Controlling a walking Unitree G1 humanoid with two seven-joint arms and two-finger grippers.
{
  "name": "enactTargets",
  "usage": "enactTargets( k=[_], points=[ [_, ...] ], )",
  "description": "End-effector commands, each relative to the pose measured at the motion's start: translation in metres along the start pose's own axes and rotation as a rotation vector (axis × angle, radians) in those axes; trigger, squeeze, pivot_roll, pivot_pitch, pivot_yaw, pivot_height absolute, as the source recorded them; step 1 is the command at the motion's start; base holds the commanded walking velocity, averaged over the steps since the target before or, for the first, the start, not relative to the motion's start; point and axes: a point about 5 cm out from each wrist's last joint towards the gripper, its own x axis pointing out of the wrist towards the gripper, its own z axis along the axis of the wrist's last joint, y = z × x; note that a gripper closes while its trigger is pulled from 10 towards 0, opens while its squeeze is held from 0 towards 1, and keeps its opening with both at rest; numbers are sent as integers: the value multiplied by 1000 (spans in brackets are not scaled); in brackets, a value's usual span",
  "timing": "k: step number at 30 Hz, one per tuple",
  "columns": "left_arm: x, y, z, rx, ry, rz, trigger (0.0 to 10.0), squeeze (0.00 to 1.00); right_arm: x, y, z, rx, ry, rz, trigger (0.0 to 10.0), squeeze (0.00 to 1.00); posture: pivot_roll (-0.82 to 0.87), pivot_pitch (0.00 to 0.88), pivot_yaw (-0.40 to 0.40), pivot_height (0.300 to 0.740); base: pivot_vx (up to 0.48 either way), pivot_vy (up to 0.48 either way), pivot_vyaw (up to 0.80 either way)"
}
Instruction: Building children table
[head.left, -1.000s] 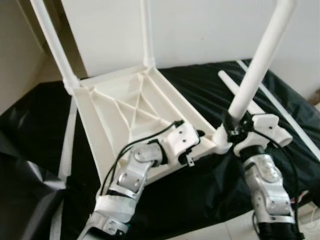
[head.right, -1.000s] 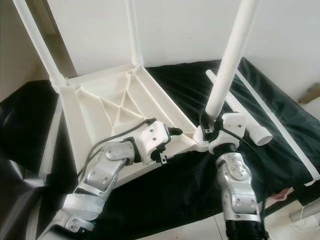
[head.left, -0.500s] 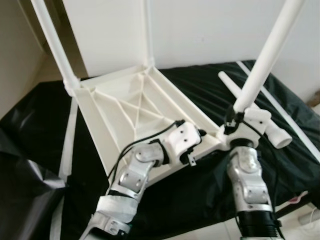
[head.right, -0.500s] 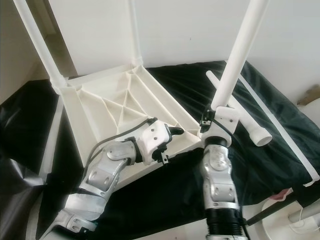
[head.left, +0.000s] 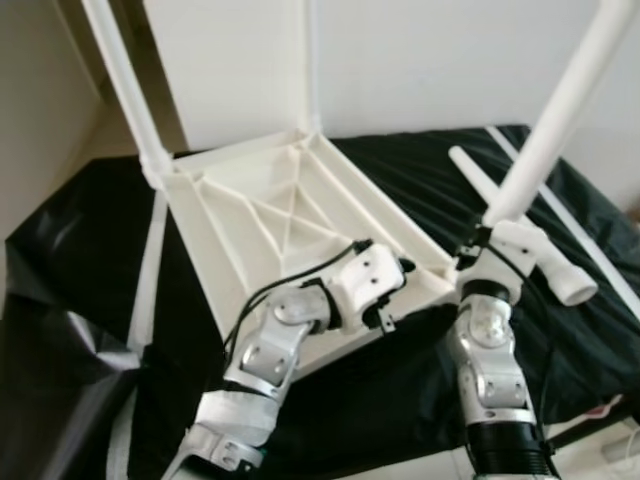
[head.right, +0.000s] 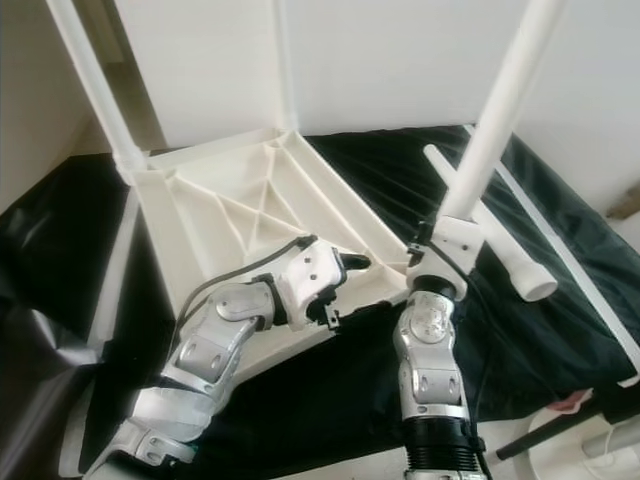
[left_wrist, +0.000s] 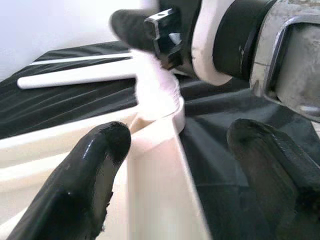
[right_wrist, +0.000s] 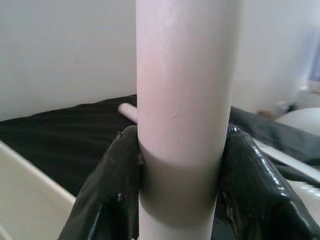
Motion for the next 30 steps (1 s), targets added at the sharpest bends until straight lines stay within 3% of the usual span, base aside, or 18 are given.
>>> enactTargets(
  k=[1, 12, 26, 27, 30],
  points=[
    [0, 10, 1, 16, 5, 183, 10000, 0, -3, -26, -33, -69, 150, -131, 10000, 0, -64, 0, -6, 740, 0, 0, 0],
    [3, 8, 3, 24, 0, 162, 10000, 0, -3, -20, -30, -53, 122, -94, 10000, 0, -71, 0, 2, 740, 0, 0, 0],
    [14, -6, 1, 43, 29, 160, 10000, 0, 1, -27, -33, -44, 138, -123, 10000, 0, -70, 0, 3, 740, 0, 0, 0],
    [15, -6, 1, 42, 29, 165, 10000, 0, 2, -26, -32, -38, 136, -119, 10000, 102, -70, 0, 3, 740, 0, 0, 0],
    [15, -5, 2, 40, 28, 170, 10000, 0, 2, -26, -32, -35, 133, -116, 10000, 102, -70, 0, 3, 740, 0, 0, 0]
  ],
)
